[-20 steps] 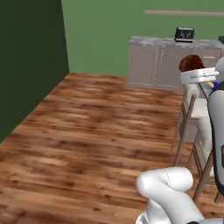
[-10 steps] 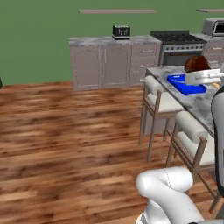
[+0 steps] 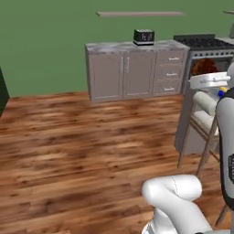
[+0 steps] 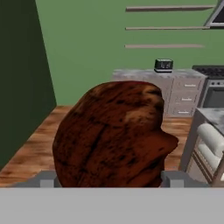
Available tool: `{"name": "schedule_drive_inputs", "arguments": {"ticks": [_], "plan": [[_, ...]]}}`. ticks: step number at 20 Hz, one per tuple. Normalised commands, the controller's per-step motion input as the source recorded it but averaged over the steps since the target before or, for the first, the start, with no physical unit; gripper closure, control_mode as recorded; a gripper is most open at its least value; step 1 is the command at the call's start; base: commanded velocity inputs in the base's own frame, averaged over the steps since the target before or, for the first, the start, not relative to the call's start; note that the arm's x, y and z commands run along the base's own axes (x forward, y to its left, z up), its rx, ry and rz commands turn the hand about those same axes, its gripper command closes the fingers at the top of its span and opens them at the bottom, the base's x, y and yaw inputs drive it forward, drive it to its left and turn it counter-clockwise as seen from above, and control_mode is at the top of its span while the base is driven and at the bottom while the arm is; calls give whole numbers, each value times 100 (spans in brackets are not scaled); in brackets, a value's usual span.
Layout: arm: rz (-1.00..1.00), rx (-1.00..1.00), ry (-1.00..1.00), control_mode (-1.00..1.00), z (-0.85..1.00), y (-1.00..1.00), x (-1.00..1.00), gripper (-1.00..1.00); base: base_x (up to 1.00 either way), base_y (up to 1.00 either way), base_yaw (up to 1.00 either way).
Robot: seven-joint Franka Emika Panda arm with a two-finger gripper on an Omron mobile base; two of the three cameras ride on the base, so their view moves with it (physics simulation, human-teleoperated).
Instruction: Gather the potato and onion from the fridge and place them on a tray on the dining counter. Then gather the steak and chicken drumstick from the fridge and place them on the other tray.
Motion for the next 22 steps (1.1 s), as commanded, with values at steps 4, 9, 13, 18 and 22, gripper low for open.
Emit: {"name": "schedule_drive_inputs", "arguments": {"ticks": [4, 9, 13, 18, 22], "plan": [[0, 0, 0, 100, 0, 0, 0, 100, 100, 36, -16], [0, 0, 0, 100, 0, 0, 0, 100, 22, 16, -94], [0, 0, 0, 100, 0, 0, 0, 100, 0, 0, -100], [0, 0, 0, 100, 0, 0, 0, 100, 0, 4, -99], [0, 0, 0, 100, 0, 0, 0, 100, 41, 60, -84]]}}
